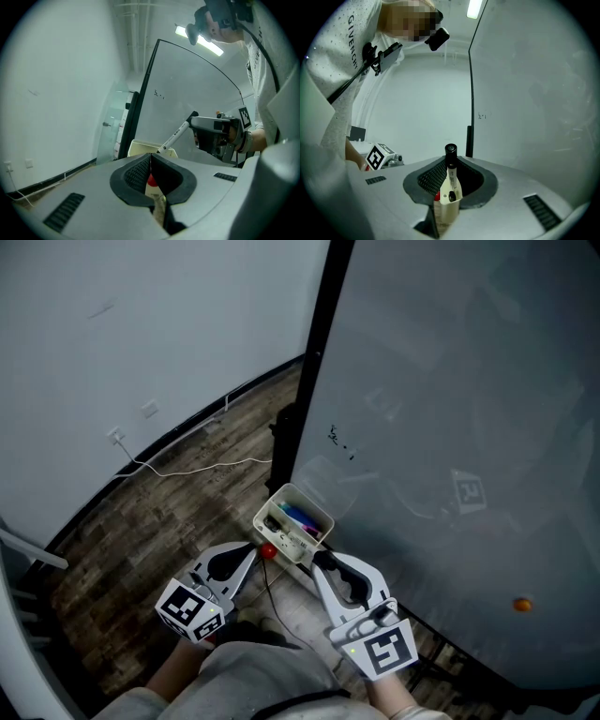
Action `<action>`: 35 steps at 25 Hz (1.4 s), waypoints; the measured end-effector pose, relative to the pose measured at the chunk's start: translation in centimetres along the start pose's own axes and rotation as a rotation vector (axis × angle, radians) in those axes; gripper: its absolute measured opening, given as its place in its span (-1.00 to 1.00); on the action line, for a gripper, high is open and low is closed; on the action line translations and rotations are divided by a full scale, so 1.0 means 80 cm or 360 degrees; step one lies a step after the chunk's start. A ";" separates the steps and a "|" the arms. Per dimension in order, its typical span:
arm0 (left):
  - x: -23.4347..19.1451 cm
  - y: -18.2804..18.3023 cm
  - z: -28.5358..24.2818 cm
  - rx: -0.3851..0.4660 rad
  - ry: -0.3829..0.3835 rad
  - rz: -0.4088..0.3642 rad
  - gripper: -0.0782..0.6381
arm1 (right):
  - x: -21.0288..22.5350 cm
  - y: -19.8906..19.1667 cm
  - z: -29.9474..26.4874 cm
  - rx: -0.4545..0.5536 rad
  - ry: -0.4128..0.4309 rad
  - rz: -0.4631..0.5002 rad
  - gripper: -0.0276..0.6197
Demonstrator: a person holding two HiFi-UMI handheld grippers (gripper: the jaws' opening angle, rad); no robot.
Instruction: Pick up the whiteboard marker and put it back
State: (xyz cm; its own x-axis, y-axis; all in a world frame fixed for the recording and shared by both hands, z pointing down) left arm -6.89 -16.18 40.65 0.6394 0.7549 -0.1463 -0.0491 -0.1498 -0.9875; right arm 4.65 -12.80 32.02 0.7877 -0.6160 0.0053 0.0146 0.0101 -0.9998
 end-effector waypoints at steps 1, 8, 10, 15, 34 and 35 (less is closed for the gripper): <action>0.000 0.001 0.000 0.0004 0.0000 -0.0002 -0.74 | 0.001 0.002 0.000 0.0003 0.0002 0.0003 -0.69; -0.006 0.008 -0.004 0.0016 0.0005 -0.0010 -0.74 | 0.003 0.011 -0.003 0.0013 0.0019 0.0005 -0.69; -0.007 0.010 -0.005 0.0021 0.0004 -0.0013 -0.74 | 0.003 0.013 -0.004 0.0018 0.0020 0.0003 -0.69; -0.011 0.016 -0.006 0.0039 0.0000 -0.0022 -0.74 | 0.004 0.021 -0.007 0.0034 0.0030 0.0006 -0.69; -0.022 0.029 -0.012 0.0078 -0.0008 -0.0052 -0.74 | 0.002 0.052 -0.010 0.0094 0.0044 0.0023 -0.69; -0.023 0.029 -0.013 0.0081 -0.0011 -0.0052 -0.74 | 0.002 0.052 -0.010 0.0093 0.0044 0.0024 -0.69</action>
State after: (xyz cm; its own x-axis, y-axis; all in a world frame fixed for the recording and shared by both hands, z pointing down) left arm -7.38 -18.54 38.70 0.6359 0.7633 -0.1142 -0.0675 -0.0924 -0.9934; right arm 4.33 -13.47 27.81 0.7707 -0.6372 -0.0113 0.0394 0.0654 -0.9971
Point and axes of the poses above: the fingertips, and each gripper's own axes: z backward along the fingers, x to its right, y out of its top, the point moved 2 cm from there along z, backward along the fingers, and after that the axes turned 3 degrees about -z, right-handed, at the moved point
